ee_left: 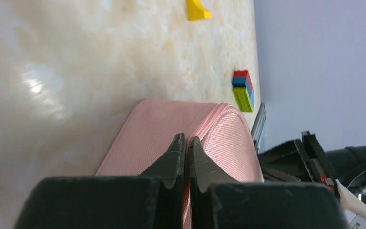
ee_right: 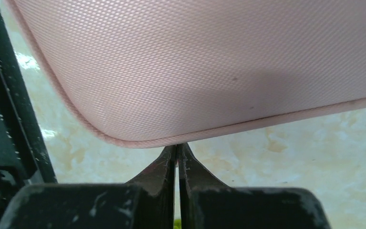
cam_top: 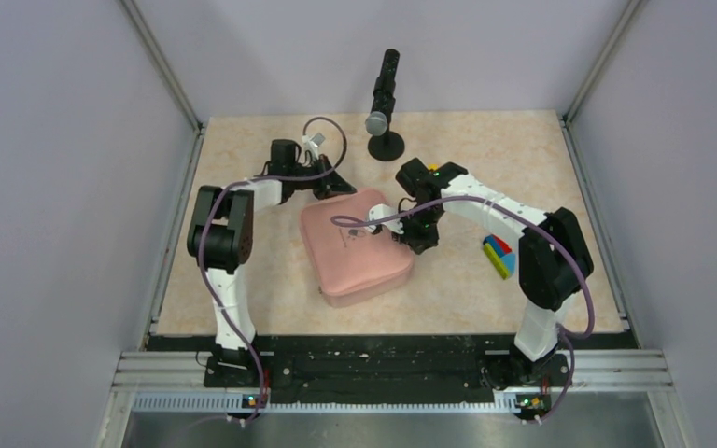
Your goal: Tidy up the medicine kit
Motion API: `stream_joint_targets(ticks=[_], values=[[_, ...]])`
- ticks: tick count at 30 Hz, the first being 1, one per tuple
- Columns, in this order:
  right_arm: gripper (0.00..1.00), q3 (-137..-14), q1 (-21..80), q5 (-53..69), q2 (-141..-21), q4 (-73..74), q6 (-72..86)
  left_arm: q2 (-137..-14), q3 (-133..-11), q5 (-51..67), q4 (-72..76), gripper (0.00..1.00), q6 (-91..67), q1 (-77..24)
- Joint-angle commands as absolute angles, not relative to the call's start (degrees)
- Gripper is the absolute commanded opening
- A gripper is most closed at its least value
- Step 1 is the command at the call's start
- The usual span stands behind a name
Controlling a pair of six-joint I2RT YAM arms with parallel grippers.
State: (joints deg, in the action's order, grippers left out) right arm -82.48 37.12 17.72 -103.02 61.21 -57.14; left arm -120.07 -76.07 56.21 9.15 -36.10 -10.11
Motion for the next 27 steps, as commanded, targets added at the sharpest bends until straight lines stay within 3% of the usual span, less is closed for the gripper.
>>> stream_joint_targets(ticks=[1,7,17,23,27], values=[[0.00,-83.12,37.92,24.52,-101.60,69.24,-50.32,-113.24,-72.75,40.58,14.95,0.00,-40.75,-5.77],[0.00,-83.98,37.88,25.25,-101.92,69.24,-49.58,-108.35,-70.02,30.44,12.30,0.00,-42.11,-1.08],[0.00,-86.25,37.80,27.23,-103.71,67.28,-47.13,-104.49,-68.20,23.52,6.47,0.00,-40.68,2.37],[0.00,-87.35,37.31,25.38,-104.70,61.72,-38.07,-100.53,-64.61,22.90,3.94,0.00,-44.63,2.68],[0.00,-89.52,36.51,22.18,-105.13,59.58,-39.99,-93.33,-59.42,28.68,3.80,0.43,-41.57,2.64]])
